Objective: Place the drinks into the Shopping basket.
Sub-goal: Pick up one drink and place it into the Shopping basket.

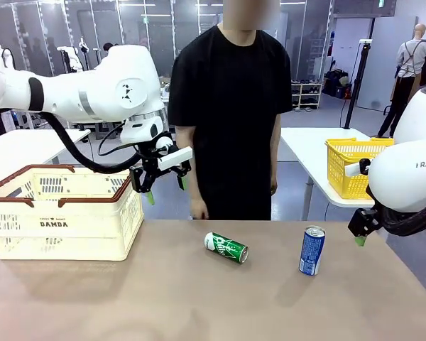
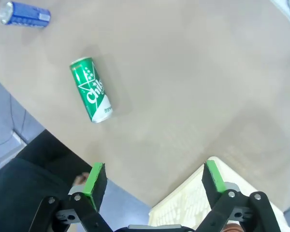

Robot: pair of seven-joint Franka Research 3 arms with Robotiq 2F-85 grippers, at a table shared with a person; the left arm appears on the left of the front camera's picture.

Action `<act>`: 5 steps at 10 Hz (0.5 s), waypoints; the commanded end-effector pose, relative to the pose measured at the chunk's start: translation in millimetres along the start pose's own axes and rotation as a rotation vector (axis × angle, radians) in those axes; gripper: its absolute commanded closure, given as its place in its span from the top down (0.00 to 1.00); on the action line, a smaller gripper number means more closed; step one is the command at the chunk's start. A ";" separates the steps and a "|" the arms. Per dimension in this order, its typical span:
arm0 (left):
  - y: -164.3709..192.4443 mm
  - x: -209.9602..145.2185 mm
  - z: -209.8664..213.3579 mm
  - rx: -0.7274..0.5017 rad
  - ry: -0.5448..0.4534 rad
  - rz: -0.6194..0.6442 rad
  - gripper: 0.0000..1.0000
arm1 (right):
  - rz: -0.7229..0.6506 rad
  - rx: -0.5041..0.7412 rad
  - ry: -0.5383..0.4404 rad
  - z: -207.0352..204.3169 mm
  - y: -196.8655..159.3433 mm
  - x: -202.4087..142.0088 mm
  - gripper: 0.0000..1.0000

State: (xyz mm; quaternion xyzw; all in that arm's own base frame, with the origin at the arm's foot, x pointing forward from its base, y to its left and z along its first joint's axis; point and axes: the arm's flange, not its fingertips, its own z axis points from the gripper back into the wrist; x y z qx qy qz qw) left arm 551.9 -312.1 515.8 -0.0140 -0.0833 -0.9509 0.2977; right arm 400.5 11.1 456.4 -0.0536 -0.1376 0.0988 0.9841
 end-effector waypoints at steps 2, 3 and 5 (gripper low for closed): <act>-25.7 -4.7 -3.8 0.061 -0.037 0.052 1.00 | 0.011 0.000 0.002 0.4 -2.5 -0.2 1.00; -27.4 -7.8 -3.5 0.063 -0.027 0.067 1.00 | 0.011 0.000 0.002 0.4 -2.5 -0.2 1.00; -9.7 -7.6 -2.8 0.019 -0.024 0.039 1.00 | 0.011 0.000 0.002 0.4 -2.5 -0.2 1.00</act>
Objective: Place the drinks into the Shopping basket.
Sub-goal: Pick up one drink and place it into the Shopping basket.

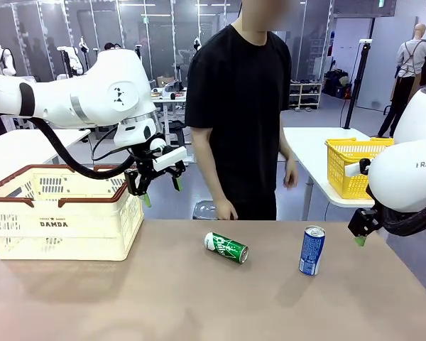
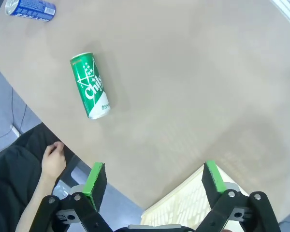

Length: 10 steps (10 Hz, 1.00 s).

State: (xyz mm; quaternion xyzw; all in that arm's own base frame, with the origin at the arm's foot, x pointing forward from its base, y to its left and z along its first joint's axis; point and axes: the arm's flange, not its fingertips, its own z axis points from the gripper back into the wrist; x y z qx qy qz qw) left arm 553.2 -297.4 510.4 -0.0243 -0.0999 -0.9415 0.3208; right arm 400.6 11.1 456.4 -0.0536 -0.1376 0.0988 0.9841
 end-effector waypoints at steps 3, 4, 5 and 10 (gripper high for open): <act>2.2 2.3 -0.1 -0.008 0.002 -0.011 1.00 | 0.011 0.000 0.002 0.3 -2.5 -0.2 1.00; 2.2 2.3 -0.1 -0.008 0.002 -0.011 1.00 | 0.011 0.000 0.002 0.3 -2.5 -0.2 1.00; 2.2 2.3 -0.1 -0.008 0.002 -0.011 1.00 | 0.011 0.000 0.002 0.3 -2.5 -0.2 1.00; 9.4 5.3 -2.2 0.003 -0.012 -0.036 1.00 | 0.011 0.000 0.002 0.3 -2.5 -0.2 1.00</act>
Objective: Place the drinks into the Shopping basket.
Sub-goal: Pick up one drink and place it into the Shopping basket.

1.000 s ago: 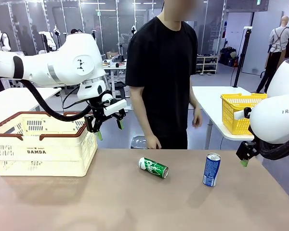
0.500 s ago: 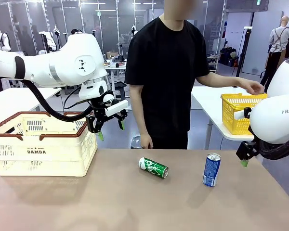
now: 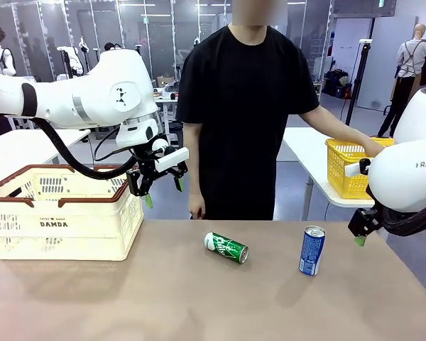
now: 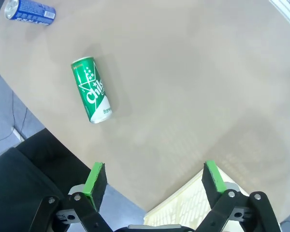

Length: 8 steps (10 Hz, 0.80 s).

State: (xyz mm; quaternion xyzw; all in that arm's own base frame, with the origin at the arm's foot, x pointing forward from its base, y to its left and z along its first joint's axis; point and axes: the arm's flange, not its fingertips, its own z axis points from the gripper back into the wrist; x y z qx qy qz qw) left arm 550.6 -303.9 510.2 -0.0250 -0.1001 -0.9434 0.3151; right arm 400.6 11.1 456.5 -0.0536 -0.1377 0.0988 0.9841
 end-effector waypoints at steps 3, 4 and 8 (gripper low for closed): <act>57.3 13.9 -13.4 0.002 -0.005 -0.061 1.00 | 0.011 0.000 0.002 0.3 -2.4 -0.2 1.00; 70.5 16.1 -21.1 -0.022 0.022 -0.033 1.00 | 0.011 0.000 0.002 0.3 -2.4 -0.2 1.00; 112.1 24.0 -65.8 -0.107 0.044 0.089 1.00 | 0.011 0.000 0.002 0.3 -2.4 -0.2 1.00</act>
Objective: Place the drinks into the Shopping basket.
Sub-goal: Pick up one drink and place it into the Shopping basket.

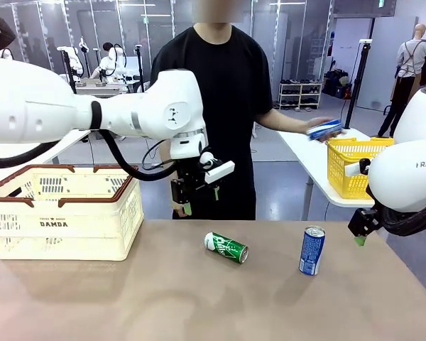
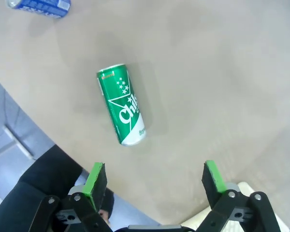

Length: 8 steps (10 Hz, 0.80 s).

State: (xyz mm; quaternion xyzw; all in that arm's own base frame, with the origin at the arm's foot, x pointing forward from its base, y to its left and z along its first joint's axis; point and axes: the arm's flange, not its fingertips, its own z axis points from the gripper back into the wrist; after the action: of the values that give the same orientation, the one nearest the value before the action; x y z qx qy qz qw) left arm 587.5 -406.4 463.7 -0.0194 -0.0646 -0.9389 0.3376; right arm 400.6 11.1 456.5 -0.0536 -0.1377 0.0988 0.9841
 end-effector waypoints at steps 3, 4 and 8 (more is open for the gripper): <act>35.9 1.5 -30.2 -0.036 -0.002 0.078 1.00 | 0.011 0.000 0.002 0.2 -2.5 -0.2 1.00; 39.0 -0.2 -41.9 -0.022 -0.007 0.081 1.00 | 0.011 0.000 0.002 0.2 -2.5 -0.2 1.00; 39.5 -0.6 -48.6 -0.022 -0.048 -0.010 1.00 | 0.011 0.000 0.002 0.2 -2.5 -0.2 1.00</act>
State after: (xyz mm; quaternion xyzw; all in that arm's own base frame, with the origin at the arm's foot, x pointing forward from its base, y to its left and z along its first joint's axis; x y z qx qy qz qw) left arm 607.9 -440.9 402.2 -0.0385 -0.0521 -0.9323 0.3557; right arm 400.6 11.2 456.5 -0.0536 -0.1377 0.0988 0.9841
